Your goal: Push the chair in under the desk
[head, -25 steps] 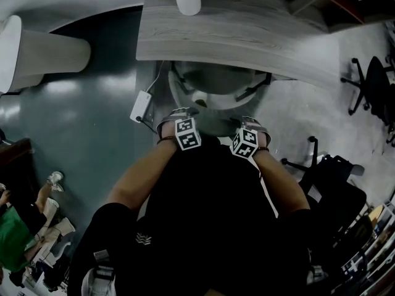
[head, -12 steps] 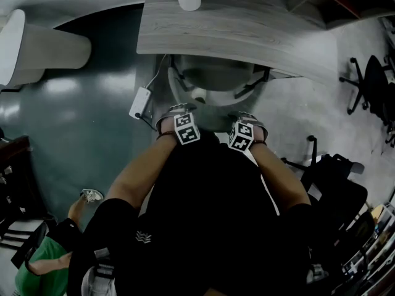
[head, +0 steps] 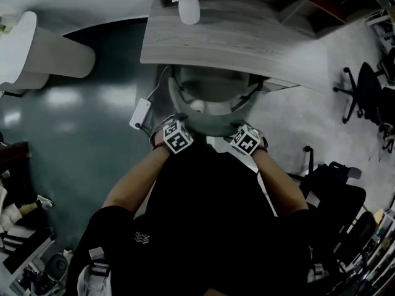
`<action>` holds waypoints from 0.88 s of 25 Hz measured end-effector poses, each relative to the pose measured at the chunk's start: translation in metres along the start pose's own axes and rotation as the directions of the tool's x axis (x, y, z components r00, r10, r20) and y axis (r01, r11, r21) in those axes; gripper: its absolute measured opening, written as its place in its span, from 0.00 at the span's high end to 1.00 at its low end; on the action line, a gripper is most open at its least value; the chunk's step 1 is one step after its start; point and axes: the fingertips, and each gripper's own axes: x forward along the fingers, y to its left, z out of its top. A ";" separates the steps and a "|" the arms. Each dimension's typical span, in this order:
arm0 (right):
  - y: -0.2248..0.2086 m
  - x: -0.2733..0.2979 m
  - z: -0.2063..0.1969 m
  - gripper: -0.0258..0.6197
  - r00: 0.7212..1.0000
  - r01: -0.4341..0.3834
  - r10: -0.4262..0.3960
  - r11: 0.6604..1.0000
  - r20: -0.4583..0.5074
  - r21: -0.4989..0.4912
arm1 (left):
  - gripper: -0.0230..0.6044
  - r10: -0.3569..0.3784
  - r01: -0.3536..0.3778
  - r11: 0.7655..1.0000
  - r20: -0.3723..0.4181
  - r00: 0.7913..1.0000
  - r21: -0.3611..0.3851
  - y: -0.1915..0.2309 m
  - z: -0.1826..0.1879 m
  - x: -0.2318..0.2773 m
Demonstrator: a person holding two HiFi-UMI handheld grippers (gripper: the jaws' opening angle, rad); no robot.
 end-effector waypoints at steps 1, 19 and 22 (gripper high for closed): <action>0.001 -0.007 -0.001 0.59 1.000 -0.006 0.005 0.999 0.018 0.037 | 0.53 0.005 -0.004 1.000 0.022 1.000 -0.022 0.000 0.003 -0.009; -0.074 -0.134 0.092 0.59 0.823 0.178 -0.308 0.938 0.477 0.298 | 0.69 0.289 -0.214 0.954 0.446 0.847 -0.212 0.063 0.117 -0.121; -0.087 -0.158 0.106 0.59 0.775 0.241 -0.364 0.926 0.517 0.290 | 0.71 0.343 -0.243 0.935 0.491 0.801 -0.256 0.078 0.132 -0.146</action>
